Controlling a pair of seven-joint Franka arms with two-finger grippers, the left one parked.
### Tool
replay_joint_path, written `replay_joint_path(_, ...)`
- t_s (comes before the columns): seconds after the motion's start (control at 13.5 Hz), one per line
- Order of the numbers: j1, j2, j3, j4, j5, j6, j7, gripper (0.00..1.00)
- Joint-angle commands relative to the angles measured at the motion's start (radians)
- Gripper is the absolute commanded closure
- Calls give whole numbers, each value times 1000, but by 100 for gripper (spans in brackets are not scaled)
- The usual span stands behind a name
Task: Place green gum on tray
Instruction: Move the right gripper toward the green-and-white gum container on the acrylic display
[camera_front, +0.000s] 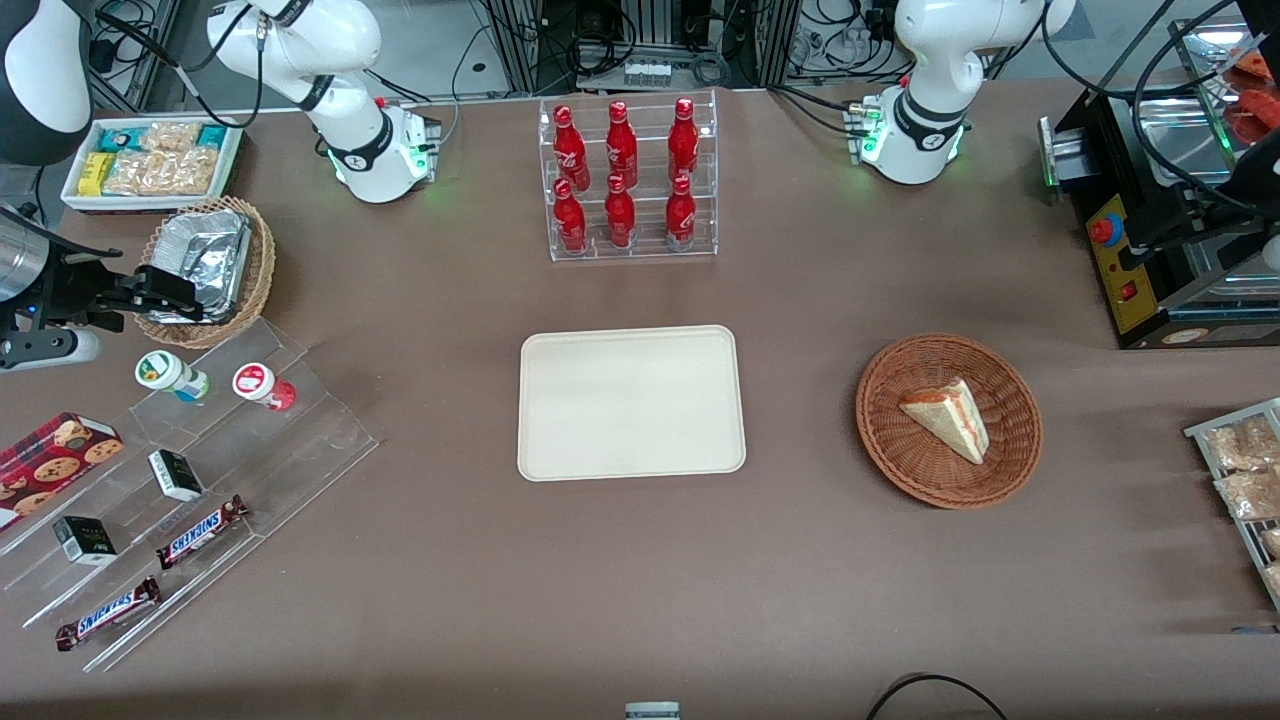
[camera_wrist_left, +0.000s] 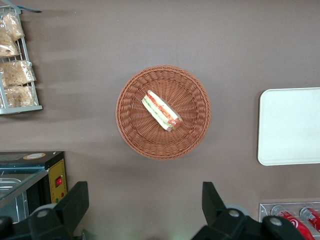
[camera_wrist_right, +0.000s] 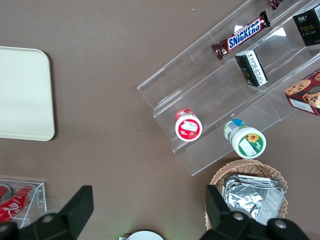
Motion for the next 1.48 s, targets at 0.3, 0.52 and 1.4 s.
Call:
replay_joint_path(0.3,-1,-13,2,-33,13,16,-2,0)
replay_joint_path(0.52,1,-48,2,-110,5,60,-13,0)
replay_joint_path(1.4,-129,-186,-7,-432,-42,329,-745,0)
